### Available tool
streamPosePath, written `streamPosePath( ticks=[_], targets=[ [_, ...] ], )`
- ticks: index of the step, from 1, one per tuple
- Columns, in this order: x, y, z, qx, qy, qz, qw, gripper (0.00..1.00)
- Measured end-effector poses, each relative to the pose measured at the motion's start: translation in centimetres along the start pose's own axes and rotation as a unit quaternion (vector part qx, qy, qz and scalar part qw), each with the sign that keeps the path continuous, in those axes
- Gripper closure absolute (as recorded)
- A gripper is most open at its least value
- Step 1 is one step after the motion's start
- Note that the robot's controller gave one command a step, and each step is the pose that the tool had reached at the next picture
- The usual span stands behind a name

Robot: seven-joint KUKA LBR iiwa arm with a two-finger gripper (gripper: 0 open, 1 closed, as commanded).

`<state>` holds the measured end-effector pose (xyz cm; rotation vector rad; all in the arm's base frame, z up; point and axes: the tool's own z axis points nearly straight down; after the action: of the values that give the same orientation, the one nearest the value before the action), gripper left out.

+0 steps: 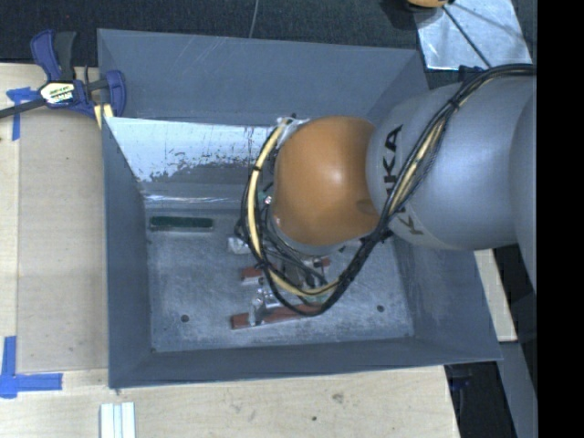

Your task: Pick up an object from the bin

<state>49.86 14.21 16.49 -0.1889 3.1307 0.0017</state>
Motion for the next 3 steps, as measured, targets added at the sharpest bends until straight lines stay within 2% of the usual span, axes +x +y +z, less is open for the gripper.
streamPosePath(
  ticks=[1, 2, 3],
  targets=[
    [0.1, -0.9, 5.5, 0.000, -0.0004, -0.120, 0.9928, 0.00],
    [0.0, -1.3, 7.3, 0.000, 0.0026, -0.160, 0.9871, 0.00],
    [-0.2, -2.1, 7.6, 0.001, 0.0040, -0.105, 0.9945, 0.00]
  ],
)
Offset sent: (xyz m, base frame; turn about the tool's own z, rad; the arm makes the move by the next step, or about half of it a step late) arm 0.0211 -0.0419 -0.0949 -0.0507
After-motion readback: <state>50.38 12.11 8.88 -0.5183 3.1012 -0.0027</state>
